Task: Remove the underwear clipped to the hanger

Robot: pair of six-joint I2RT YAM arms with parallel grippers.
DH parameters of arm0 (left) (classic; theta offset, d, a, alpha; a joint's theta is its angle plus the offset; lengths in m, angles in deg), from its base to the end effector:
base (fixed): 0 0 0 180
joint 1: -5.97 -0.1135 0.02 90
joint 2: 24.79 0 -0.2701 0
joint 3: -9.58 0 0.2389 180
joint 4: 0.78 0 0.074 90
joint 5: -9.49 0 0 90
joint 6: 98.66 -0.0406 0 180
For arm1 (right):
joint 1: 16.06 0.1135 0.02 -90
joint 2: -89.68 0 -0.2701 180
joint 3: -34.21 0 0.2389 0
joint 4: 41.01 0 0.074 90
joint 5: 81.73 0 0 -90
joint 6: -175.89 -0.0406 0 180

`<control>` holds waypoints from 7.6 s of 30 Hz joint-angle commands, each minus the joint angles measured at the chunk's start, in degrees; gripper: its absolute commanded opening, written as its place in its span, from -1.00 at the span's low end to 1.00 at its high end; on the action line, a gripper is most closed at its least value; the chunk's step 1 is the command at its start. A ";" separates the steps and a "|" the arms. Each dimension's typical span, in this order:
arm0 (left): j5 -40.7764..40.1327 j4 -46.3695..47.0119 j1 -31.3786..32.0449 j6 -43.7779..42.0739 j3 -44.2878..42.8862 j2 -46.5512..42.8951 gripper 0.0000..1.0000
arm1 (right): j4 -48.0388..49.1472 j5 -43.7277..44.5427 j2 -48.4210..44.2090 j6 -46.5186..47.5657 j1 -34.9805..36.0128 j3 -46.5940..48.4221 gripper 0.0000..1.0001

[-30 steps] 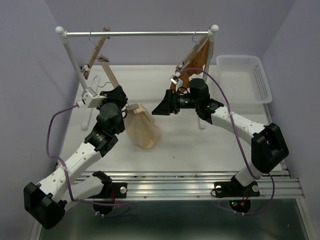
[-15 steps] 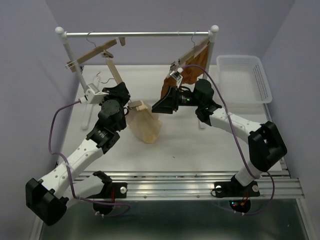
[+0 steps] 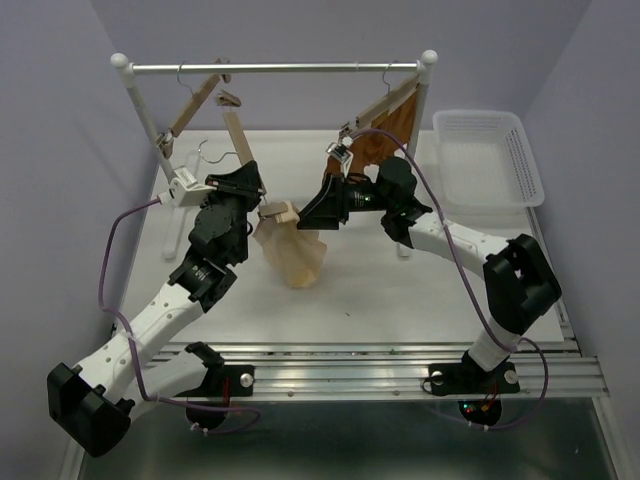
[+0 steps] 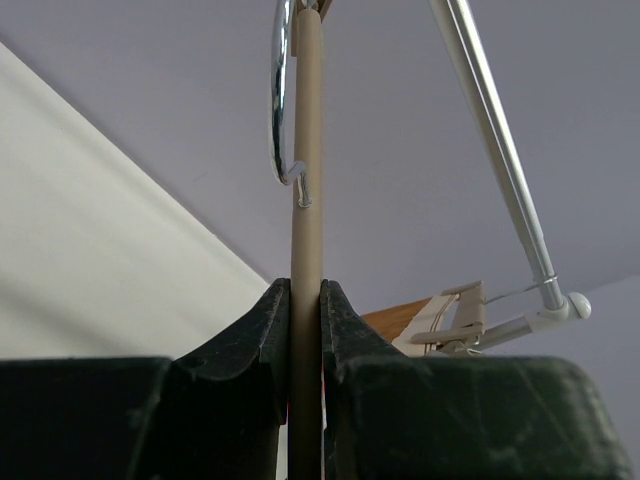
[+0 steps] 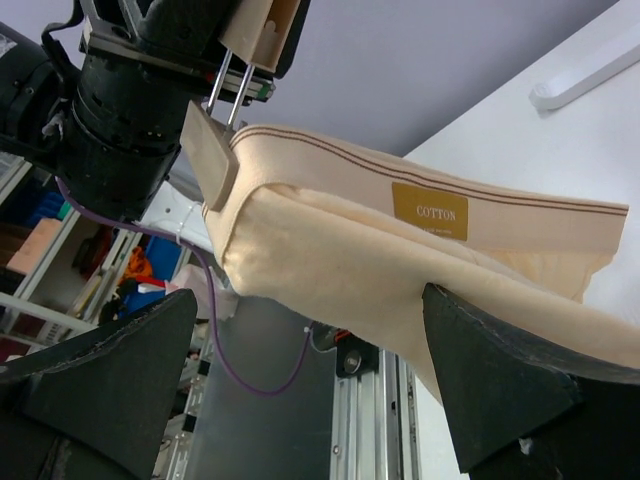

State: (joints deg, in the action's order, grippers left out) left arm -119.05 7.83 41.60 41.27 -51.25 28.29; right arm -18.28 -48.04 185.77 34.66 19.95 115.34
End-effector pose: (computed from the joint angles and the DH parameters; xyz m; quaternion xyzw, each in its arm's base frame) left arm 0.1740 -0.0936 0.3914 -0.3325 0.5284 -0.3681 0.6890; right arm 0.2836 0.2479 0.3335 -0.2756 0.6217 0.6829 0.2668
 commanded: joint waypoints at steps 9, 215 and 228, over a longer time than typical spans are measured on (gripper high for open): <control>2.86 5.23 0.66 2.27 1.19 -1.22 -1.00 | 19.84 -5.91 3.22 -10.03 0.38 3.90 1.00; 39.16 -11.82 -9.97 33.39 14.99 -3.07 -1.00 | -48.53 15.26 -2.49 69.17 7.85 5.40 -0.99; 38.28 -14.97 -13.93 26.63 16.49 -3.69 -1.00 | -47.47 22.30 -8.20 61.59 7.85 7.41 -0.99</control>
State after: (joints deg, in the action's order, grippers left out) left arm -80.94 -7.69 28.31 72.07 -33.15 25.60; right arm -67.11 -27.17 180.87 98.14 27.17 120.94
